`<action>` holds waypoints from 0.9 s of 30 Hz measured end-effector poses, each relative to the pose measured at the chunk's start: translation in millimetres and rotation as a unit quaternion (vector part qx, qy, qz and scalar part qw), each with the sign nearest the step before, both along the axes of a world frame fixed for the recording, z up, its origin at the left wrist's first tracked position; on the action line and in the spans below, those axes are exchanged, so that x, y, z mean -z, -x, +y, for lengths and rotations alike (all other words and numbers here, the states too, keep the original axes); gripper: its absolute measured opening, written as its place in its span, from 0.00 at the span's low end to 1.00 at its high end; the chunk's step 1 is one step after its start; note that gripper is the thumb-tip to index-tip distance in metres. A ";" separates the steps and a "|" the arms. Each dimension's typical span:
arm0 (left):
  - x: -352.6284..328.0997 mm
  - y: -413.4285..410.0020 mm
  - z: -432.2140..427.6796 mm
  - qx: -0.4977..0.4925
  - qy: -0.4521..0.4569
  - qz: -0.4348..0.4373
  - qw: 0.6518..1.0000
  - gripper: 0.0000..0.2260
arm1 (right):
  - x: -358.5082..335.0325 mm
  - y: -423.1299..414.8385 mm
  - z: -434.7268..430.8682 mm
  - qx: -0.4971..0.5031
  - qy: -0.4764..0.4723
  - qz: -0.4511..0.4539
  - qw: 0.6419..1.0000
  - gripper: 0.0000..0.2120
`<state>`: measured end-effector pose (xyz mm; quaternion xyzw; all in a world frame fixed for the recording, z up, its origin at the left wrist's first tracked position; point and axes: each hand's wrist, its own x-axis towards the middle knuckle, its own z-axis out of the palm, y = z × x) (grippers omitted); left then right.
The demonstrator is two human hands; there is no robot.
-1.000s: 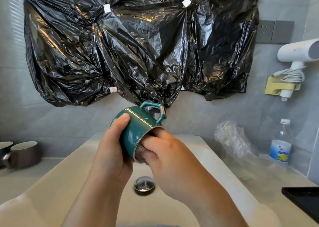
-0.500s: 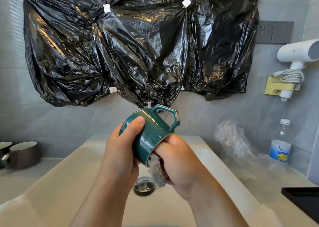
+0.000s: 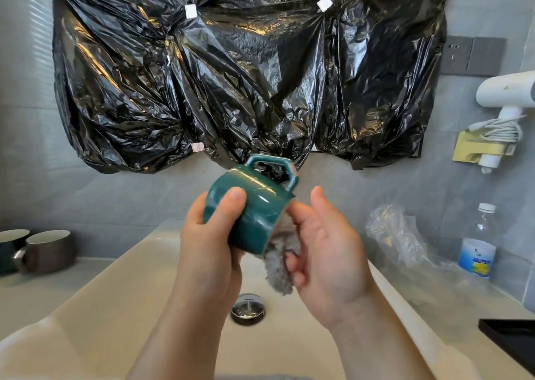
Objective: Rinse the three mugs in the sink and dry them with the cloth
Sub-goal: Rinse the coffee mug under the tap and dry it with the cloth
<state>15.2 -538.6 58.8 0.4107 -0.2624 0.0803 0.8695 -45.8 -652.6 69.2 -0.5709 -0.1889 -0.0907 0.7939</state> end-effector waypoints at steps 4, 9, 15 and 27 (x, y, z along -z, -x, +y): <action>0.4 9.4 -6.1 -0.005 -0.105 0.006 0.994 0.29 | 2.2 -4.7 -10.7 0.055 0.003 0.011 0.998 0.21; -3.9 4.4 14.9 0.057 -0.196 0.046 0.978 0.28 | 2.7 2.1 -33.1 0.076 0.181 0.033 0.980 0.22; -6.4 2.0 27.6 0.099 -0.263 -0.005 0.960 0.14 | 3.0 7.0 -28.2 0.045 0.347 0.007 0.937 0.19; -7.8 -0.5 5.2 -0.143 -0.063 0.089 0.984 0.15 | 2.6 -3.6 -42.0 0.518 0.073 -0.178 0.834 0.13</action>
